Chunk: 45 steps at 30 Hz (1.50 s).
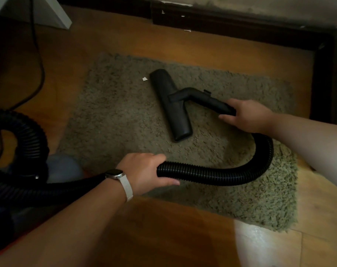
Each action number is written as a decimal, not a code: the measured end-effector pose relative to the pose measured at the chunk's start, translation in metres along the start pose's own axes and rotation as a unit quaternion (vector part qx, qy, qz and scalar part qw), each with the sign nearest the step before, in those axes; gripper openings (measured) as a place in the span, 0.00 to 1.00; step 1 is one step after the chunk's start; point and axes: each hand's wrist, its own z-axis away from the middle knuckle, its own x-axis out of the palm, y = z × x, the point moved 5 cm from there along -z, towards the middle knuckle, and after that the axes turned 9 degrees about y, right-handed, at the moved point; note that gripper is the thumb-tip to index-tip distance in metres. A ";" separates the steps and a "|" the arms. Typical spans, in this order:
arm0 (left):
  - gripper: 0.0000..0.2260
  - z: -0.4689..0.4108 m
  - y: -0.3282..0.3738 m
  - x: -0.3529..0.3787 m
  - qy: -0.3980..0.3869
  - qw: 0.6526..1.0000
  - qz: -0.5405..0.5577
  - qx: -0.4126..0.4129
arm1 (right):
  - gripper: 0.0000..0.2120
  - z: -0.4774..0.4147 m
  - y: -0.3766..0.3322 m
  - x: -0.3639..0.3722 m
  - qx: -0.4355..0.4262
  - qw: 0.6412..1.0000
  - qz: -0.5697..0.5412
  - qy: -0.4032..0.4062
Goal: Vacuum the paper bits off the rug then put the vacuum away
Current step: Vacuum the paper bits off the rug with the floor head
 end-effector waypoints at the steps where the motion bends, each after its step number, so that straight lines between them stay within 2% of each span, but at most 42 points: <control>1: 0.27 0.003 0.000 0.002 0.001 1.000 0.002 0.004 | 0.15 -0.003 -0.006 0.002 -0.009 1.000 0.014 -0.007; 7: 0.29 0.009 -0.004 0.006 -0.005 1.000 0.016 0.000 | 0.19 -0.012 -0.021 0.005 -0.041 0.998 0.052 -0.016; 16: 0.26 -0.001 0.001 -0.006 0.005 1.000 0.011 -0.005 | 0.14 0.002 0.017 -0.003 0.033 0.999 0.001 0.017; 26: 0.24 -0.001 0.003 -0.013 0.015 0.999 0.027 -0.013 | 0.21 0.007 0.042 -0.012 0.106 0.990 -0.046 0.077; 33: 0.26 0.003 0.001 -0.005 -0.003 1.000 0.011 -0.001 | 0.15 0.001 0.013 -0.004 0.049 0.998 -0.016 0.027; 39: 0.28 0.007 -0.003 0.002 -0.010 1.000 0.020 -0.006 | 0.16 -0.012 -0.023 -0.006 -0.020 0.999 0.035 0.002; 45: 0.24 0.004 -0.009 -0.006 0.010 0.999 0.013 -0.028 | 0.16 -0.028 -0.030 -0.017 -0.008 1.000 0.007 0.013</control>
